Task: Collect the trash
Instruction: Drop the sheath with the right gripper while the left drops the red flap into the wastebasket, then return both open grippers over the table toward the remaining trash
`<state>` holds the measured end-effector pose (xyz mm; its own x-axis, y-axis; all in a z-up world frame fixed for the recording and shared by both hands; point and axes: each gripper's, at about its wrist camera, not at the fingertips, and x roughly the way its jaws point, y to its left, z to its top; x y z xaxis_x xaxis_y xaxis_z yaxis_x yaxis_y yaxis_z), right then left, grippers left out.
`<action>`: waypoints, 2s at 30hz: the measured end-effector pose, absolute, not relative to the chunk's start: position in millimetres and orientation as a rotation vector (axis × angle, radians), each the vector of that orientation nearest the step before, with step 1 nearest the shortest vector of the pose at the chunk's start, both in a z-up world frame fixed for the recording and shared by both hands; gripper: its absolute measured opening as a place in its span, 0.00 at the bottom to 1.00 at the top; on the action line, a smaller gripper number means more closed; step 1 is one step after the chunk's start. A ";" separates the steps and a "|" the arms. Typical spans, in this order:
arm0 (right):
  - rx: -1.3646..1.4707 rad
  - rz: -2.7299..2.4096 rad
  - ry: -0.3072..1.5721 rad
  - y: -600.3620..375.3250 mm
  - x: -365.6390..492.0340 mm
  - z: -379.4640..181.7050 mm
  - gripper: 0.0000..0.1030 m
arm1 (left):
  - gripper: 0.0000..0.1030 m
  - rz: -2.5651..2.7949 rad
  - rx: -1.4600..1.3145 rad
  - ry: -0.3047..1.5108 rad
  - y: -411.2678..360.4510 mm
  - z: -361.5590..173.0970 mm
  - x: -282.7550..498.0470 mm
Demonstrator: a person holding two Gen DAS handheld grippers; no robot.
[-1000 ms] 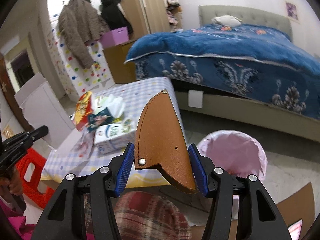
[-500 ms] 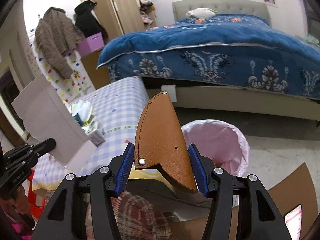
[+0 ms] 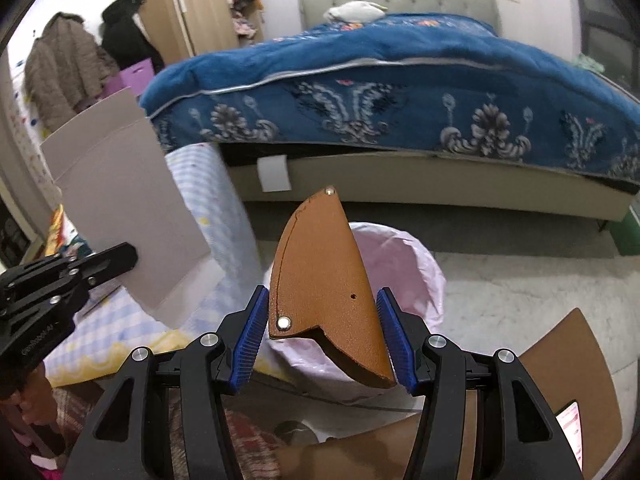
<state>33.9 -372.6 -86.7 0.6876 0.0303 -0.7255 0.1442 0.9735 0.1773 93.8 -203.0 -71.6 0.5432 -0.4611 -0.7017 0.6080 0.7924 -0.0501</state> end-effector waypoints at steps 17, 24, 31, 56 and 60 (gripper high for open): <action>0.320 -0.166 0.887 -427.5 96.5 -135.4 0.37 | 0.51 -0.631 0.232 0.821 -259.2 -100.9 163.2; 0.346 -0.159 0.861 -425.8 69.1 -116.4 0.37 | 0.52 -0.577 0.184 0.828 -219.7 -78.2 144.9; 0.309 -0.052 0.806 -379.1 45.1 -80.9 0.37 | 0.59 -0.544 0.178 0.784 -169.9 -52.3 88.9; 0.018 0.257 0.835 -191.2 44.5 -45.4 0.60 | 0.86 -0.049 0.013 0.839 48.7 -86.4 38.4; 0.012 0.249 0.847 -191.3 45.2 -48.6 0.61 | 0.86 -0.066 0.038 0.839 36.7 -94.0 45.5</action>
<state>45.2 -191.3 -48.6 0.6347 0.2227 -0.7400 -0.2128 0.9709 0.1096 45.5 36.7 -94.0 0.6666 -0.0436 -0.7441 0.0737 0.9973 0.0076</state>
